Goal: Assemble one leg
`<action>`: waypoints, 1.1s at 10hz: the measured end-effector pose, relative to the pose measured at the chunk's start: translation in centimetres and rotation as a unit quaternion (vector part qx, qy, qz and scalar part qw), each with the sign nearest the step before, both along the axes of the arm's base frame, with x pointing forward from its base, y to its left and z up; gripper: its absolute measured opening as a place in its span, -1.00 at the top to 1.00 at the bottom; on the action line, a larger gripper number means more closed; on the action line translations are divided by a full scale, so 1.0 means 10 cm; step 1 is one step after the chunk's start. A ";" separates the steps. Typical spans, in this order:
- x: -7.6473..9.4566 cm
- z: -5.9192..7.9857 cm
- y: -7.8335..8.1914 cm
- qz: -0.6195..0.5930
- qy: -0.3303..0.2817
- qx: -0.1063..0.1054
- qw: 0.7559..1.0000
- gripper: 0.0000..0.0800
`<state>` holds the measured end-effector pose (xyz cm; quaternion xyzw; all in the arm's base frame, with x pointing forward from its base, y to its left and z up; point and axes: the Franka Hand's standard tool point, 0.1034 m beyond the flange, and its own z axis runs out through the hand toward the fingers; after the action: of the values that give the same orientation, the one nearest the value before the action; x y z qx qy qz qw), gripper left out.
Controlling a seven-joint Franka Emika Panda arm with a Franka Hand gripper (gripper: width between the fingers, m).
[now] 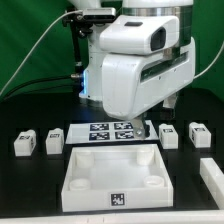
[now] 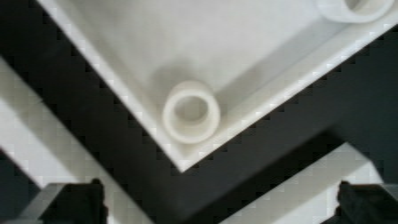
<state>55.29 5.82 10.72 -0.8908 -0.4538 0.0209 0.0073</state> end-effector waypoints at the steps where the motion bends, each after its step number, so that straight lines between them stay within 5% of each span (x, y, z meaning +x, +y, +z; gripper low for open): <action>1: -0.12 -0.03 -0.02 0.064 -0.002 -0.001 0.998 -0.62; 5: -0.92 -0.34 -0.36 0.308 -0.011 0.009 0.951 -0.62; 7: -1.04 -0.56 -0.54 0.380 -0.010 0.018 0.925 -0.62; 11: -1.11 -0.98 -0.58 0.350 0.012 0.036 0.936 -0.62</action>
Offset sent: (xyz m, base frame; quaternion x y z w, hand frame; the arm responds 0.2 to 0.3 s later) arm -0.0844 -0.0280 -0.0233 -0.0144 0.0397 -0.2357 0.9709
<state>44.23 -0.01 0.97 -0.6745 -0.7371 0.0164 0.0369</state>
